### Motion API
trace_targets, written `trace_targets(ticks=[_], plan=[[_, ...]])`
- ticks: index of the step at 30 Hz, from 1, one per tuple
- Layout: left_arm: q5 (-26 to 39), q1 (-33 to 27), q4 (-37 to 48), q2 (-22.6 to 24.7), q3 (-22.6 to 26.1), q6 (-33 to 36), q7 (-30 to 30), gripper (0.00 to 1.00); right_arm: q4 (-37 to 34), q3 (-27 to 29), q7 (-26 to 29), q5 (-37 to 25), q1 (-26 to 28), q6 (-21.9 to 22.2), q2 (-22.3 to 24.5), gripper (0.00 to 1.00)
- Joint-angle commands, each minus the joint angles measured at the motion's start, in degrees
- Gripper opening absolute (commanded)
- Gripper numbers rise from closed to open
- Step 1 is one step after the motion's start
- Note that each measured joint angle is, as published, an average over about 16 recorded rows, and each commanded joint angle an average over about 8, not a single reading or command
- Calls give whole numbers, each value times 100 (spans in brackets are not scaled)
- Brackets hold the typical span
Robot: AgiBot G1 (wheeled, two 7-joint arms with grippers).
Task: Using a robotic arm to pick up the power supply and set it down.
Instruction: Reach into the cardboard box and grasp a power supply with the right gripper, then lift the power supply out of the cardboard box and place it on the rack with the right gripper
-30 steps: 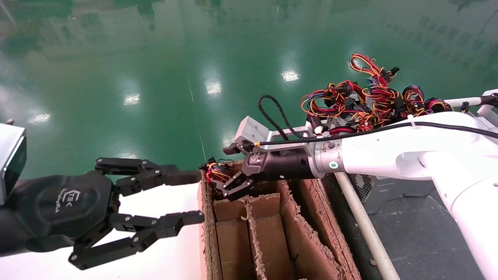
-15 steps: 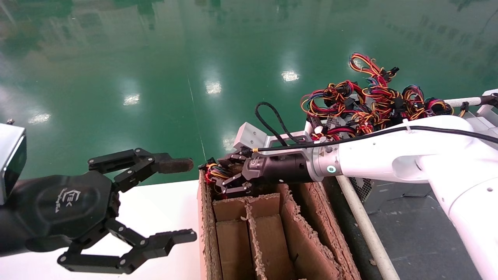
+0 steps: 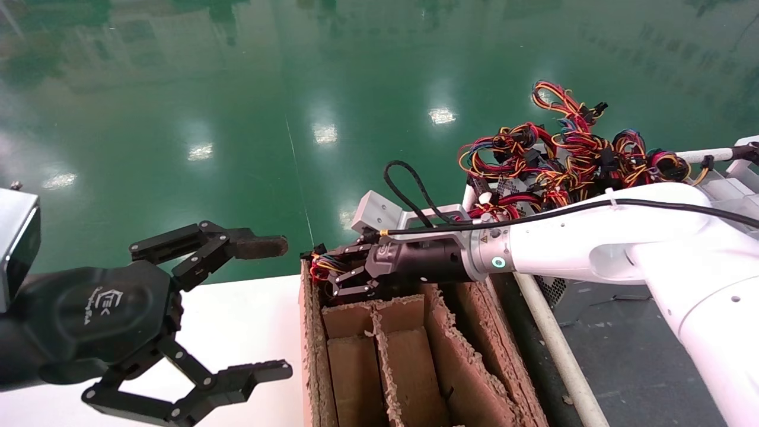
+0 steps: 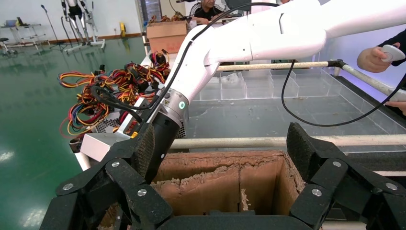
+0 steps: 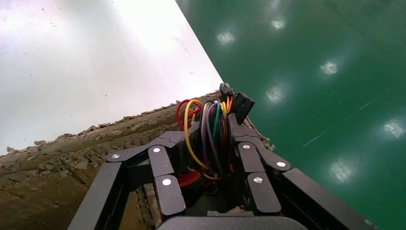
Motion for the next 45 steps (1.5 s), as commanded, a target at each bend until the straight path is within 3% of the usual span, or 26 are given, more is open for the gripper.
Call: trace_targets(ticks=[1, 11, 21, 35, 45], plan=[[0, 0, 0, 0, 0, 0, 0, 100, 11, -43, 28, 45, -3, 21, 2, 0], [0, 0, 0, 0, 0, 0, 0, 100, -137, -33, -36, 413, 74, -215, 101, 0], [-1, 0, 0, 0, 1, 0, 0, 100, -340, 278, -134, 926, 290, -799, 501, 0], [-1, 0, 0, 0, 1, 0, 1, 100, 45, 871, 284, 1753, 857, -1673, 1718, 0], [-1, 0, 0, -1, 2, -1, 1, 100, 502, 1162, 825, 2056, 1387, -1957, 2807, 0]])
